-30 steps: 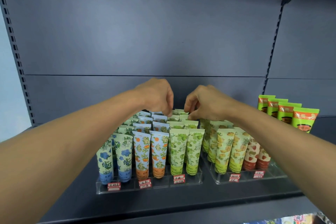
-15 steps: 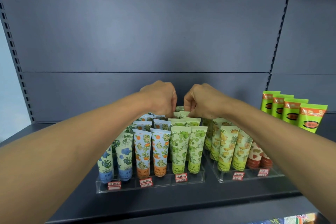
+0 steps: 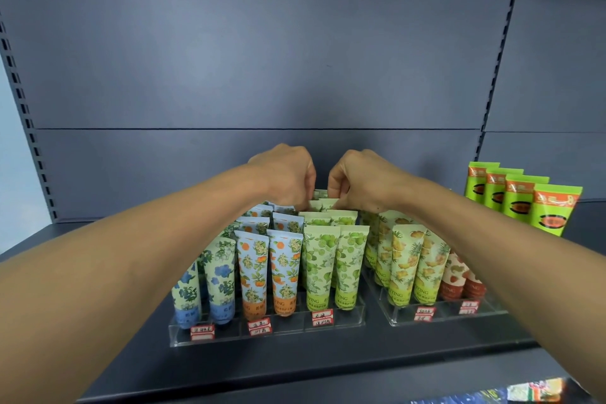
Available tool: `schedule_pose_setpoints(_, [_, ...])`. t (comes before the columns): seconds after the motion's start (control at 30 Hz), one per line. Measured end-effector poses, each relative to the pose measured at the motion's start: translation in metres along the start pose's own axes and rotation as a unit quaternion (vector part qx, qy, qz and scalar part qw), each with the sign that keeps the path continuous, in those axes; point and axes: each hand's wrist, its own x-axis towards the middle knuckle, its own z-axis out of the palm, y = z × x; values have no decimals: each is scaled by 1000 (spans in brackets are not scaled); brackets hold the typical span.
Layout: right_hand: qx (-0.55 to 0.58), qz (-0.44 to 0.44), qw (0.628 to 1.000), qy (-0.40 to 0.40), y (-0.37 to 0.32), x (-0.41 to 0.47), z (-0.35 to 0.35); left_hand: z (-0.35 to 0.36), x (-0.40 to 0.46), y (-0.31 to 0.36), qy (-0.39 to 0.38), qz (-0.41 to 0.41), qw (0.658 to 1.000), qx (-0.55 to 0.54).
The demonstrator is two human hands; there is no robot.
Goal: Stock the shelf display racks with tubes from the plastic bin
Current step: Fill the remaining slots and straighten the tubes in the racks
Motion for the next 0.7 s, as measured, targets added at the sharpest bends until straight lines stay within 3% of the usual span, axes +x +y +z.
schedule_pose_setpoints(0.7, [41, 19, 999, 8, 3, -1, -7, 4, 1, -3, 0, -8, 1000, 5])
